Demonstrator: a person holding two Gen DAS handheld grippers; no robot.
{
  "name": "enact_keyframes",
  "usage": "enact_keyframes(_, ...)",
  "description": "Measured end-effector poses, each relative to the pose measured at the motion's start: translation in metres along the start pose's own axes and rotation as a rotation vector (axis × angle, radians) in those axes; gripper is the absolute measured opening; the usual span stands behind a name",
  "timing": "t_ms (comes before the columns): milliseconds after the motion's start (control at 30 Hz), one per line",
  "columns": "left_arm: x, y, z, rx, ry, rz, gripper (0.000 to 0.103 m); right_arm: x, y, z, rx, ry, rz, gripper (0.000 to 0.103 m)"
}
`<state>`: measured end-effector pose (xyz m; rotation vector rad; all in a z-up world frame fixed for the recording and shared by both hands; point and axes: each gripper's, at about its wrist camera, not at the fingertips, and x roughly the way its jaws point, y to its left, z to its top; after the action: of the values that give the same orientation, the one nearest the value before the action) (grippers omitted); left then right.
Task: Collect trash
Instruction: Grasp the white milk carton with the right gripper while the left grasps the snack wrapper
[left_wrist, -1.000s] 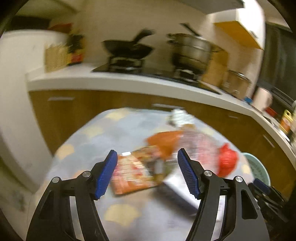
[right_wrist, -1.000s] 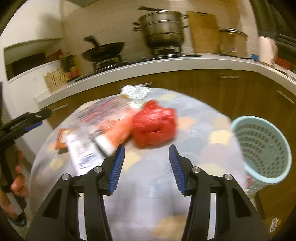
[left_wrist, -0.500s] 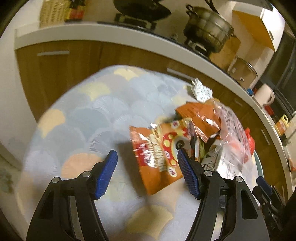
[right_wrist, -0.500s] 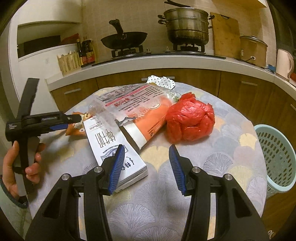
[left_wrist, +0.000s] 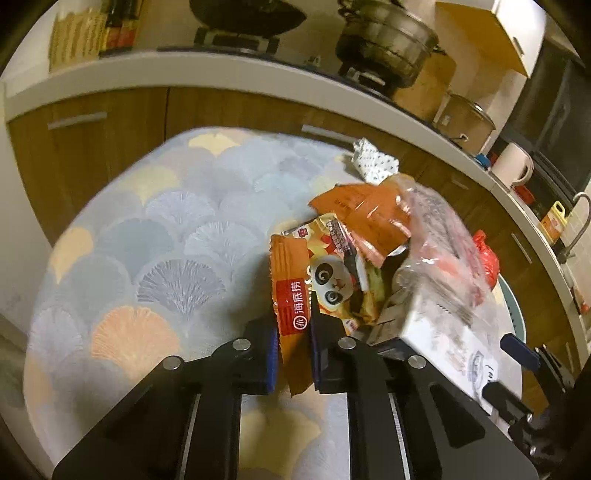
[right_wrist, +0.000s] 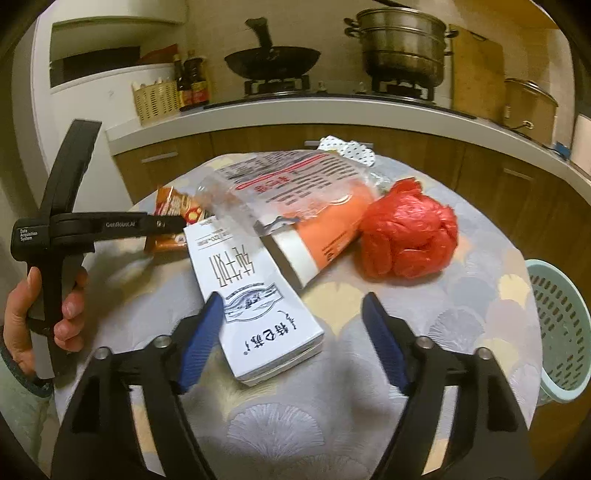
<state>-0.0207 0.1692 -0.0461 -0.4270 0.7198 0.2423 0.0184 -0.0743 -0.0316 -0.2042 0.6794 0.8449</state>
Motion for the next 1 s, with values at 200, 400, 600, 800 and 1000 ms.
enact_keyframes(200, -0.023, 0.007, 0.003, -0.032, -0.063, -0.014, 0.009, 0.019, 0.007, 0.005, -0.045, 0.081, 0.064, 0.087)
enact_keyframes(400, -0.042, 0.016, 0.008, -0.051, -0.099, -0.024, 0.009, 0.039, 0.015, 0.008, -0.084, 0.164, 0.116, 0.087)
enact_keyframes(600, -0.053, 0.006, 0.008, -0.038, -0.127, -0.054, 0.009, 0.038, 0.028, 0.002, -0.121, 0.176, 0.096, 0.060)
enact_keyframes(800, -0.070, -0.003, 0.010, -0.019, -0.172, -0.066, 0.009, 0.012, 0.042, -0.007, -0.132, 0.129, 0.138, 0.051)
enact_keyframes(1000, -0.092, -0.018, 0.015, 0.005, -0.223, -0.099, 0.009, -0.023, 0.035, -0.018, -0.114, 0.094, 0.184, 0.051)
